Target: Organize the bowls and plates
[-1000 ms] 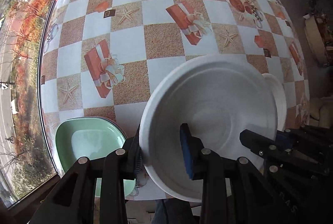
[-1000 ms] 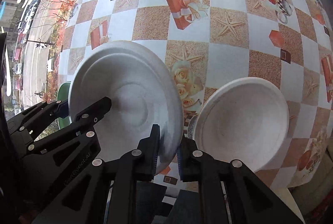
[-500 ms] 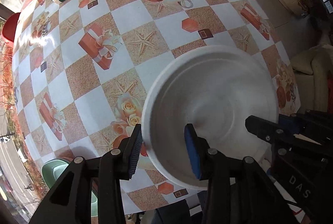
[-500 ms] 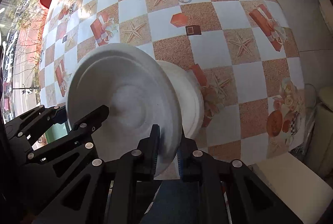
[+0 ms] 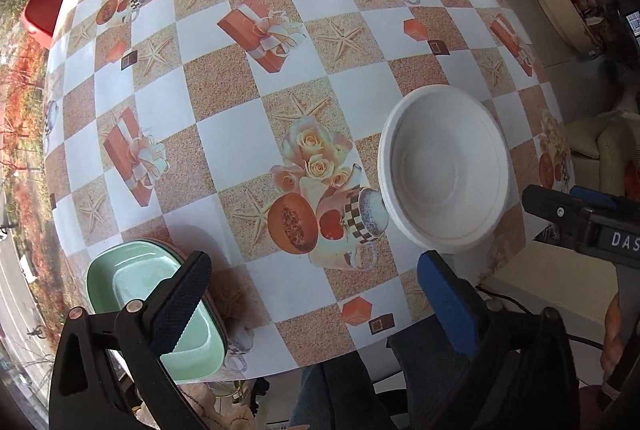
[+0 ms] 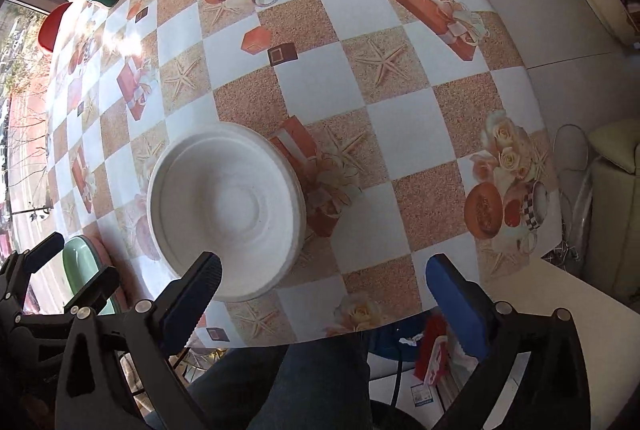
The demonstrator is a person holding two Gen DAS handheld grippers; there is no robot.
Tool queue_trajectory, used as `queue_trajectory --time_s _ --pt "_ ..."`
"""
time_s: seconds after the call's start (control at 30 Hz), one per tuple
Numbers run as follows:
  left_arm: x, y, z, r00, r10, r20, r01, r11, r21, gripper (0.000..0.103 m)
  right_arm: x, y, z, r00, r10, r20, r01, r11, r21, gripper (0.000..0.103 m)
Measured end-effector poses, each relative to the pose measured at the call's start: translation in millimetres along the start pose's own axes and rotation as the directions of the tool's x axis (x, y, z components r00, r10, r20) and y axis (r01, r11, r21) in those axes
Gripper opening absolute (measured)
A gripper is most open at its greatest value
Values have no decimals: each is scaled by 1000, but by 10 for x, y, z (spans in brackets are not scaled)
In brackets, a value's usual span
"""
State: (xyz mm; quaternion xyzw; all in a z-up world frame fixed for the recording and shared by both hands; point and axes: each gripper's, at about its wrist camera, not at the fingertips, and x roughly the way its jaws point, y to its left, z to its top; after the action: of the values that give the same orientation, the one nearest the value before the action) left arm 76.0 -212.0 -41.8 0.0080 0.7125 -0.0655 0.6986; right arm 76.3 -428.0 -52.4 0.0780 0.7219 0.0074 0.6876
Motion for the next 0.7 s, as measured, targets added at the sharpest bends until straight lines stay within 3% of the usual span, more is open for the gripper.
queue_trajectory --time_s 0.17,0.7 --pt "2 77 -3 998 53 -16 -54 998 -13 103 105 95 -123 999 7 -34 -7 1000 5 103" --pt "-83 -5 25 998 66 2 -66 997 35 103 89 -8 -231 1000 -4 -25 5 999 53 103"
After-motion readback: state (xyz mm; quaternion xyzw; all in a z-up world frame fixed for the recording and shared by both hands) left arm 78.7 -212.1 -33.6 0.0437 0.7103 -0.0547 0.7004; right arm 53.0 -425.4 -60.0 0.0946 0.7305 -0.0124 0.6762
